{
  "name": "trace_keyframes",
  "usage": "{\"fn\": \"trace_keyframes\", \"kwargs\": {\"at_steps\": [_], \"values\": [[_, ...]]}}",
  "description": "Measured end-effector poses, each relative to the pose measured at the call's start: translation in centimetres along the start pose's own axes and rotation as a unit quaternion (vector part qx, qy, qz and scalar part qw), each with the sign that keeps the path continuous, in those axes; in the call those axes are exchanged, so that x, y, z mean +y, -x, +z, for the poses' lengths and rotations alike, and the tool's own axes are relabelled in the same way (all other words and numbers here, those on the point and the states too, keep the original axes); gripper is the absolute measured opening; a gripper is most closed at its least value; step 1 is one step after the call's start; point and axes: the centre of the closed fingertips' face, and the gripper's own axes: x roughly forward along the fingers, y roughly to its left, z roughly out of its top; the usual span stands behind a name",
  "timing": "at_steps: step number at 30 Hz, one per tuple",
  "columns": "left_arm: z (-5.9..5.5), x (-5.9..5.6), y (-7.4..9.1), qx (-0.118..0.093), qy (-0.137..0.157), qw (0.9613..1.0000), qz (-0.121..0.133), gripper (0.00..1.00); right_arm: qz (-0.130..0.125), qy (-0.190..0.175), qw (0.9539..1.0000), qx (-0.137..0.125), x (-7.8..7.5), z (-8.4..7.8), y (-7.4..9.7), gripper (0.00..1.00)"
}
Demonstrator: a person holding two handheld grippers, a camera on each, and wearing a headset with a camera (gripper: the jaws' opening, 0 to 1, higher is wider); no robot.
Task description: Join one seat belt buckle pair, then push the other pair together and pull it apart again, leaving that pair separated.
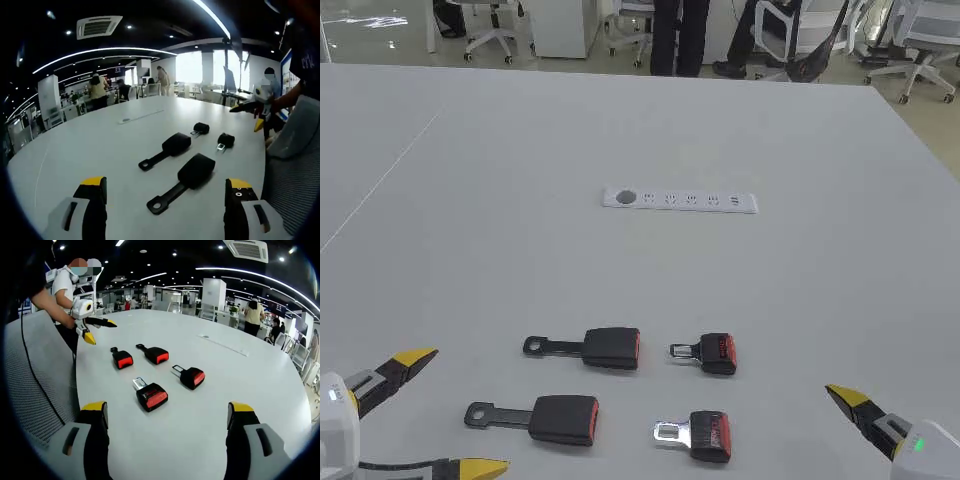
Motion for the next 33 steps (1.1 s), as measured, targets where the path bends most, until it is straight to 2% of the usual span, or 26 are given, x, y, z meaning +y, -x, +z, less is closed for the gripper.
{"fn": "trace_keyframes", "kwargs": {"at_steps": [17, 33], "values": [[0.07, -0.03, -0.07, -0.001, 0.000, 1.0000, -0.001, 1.00, -0.003, 0.000, 1.0000, -0.003, -0.02, 0.29, 0.06, 0.99], [-0.33, -0.09, -0.22, 0.002, -0.001, 1.0000, -0.006, 1.00, -0.007, -0.001, 1.0000, -0.003, -0.18, 0.37, 0.15, 0.99]]}}
